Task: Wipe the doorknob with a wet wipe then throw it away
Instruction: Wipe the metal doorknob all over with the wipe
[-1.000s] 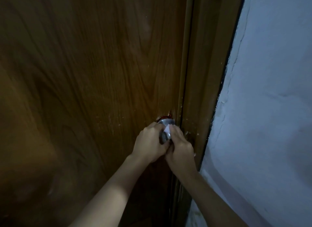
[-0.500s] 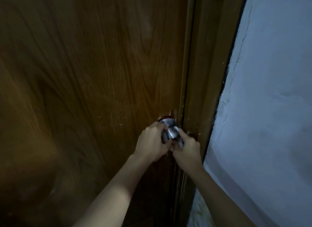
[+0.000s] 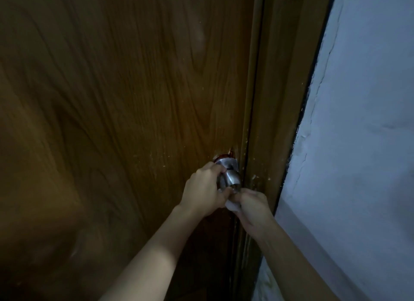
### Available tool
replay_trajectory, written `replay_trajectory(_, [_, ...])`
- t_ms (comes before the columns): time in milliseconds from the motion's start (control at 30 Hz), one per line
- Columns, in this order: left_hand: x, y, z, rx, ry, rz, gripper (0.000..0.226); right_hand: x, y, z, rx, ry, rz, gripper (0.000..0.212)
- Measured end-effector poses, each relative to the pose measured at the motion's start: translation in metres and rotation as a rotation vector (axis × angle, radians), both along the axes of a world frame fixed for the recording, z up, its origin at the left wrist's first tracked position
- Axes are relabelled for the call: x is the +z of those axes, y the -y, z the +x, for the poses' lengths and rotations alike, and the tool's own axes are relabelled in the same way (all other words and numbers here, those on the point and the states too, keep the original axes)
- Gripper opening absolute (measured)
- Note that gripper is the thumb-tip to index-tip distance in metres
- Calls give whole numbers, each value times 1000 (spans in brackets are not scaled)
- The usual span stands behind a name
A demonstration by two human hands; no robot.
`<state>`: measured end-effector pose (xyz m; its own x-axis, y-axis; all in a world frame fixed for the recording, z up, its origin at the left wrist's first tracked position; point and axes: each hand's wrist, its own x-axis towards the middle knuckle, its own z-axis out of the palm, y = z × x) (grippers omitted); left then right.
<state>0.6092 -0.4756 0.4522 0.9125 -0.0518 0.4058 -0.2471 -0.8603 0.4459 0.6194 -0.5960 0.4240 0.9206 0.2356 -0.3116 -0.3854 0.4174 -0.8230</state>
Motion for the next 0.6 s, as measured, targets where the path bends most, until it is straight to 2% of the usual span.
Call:
replay_trajectory(200, [-1, 1, 0, 10, 3, -6, 46, 0, -3, -3, -12, -64, 45, 21])
replay_trajectory(300, [0, 1, 0, 12, 16, -3, 46, 6, -4, -3, -29, -72, 161, 32])
replay_trajectory(367, [-1, 1, 1, 8, 8, -8, 46, 7, -3, -5, -2, -87, 187, 29])
replay_trajectory(433, [-1, 1, 1, 7, 5, -9, 45, 7, -3, -9, 25, -61, 88, 22])
replay_trajectory(500, [-2, 1, 0, 13, 4, -16, 46, 5, -6, -9, -49, 53, -129, 22])
replay_trajectory(600, [-2, 2, -1, 16, 2, -22, 44, 0, -11, -12, -283, 428, -539, 30])
